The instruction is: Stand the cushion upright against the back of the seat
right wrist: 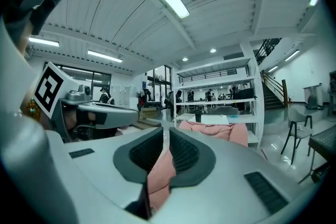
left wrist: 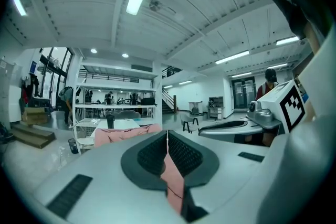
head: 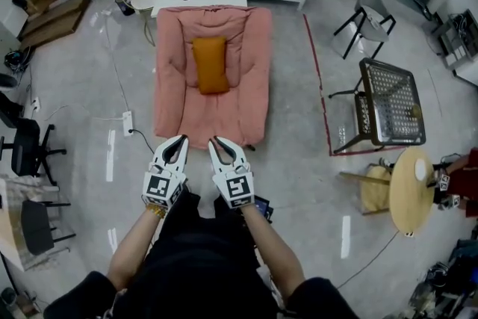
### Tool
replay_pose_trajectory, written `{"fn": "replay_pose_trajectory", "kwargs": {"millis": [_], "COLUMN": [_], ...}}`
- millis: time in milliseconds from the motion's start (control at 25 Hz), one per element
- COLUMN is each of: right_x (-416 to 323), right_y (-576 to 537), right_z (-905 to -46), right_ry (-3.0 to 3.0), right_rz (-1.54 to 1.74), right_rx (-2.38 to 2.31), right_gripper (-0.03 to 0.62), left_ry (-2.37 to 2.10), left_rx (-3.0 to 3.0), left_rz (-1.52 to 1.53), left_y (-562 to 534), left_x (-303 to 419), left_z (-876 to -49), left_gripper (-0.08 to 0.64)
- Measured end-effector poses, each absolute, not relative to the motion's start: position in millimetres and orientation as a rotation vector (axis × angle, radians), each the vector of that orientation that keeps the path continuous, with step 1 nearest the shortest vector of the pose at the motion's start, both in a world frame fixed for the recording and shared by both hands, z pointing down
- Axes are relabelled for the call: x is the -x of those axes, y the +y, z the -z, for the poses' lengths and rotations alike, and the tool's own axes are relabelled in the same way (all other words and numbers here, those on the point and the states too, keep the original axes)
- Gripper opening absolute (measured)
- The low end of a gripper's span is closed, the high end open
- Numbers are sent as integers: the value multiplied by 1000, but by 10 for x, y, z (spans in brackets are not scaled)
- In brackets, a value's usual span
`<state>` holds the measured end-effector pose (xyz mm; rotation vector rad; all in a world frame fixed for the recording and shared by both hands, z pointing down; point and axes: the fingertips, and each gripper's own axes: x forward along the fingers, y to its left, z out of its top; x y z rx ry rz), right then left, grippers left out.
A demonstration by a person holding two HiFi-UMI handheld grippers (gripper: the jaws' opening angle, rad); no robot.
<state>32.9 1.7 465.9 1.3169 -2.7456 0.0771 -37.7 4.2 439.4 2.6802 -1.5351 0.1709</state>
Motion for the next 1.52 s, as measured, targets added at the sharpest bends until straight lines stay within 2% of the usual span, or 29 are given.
{"fn": "replay_pose_trajectory", "kwargs": {"millis": [840,1040,1320,1520], "right_x": [600,426,-86,-185], "right_y": [1137,1469,1790,1976], "right_z": [-4655,-4680,-4723,-4790], "right_ry": [-2605,-2632,-2684,-2679], "right_rz": [-18,-59,-113,-47], "right_rx": [-1467,-1443,-1400,-1337], "right_gripper": [46,46,44,14], "left_ry": [-1420,-1506,-1591,-1616], "left_rx": [-2735,-2677,-2636,-2627], "left_rz": [-101,-129,-164,-162], "left_y": [1008,1400,1767,1894], "left_x": [1396,1278,763,556], "left_z": [-4570,-4562,-4598,-4573], "left_gripper": [18,18,18,18]}}
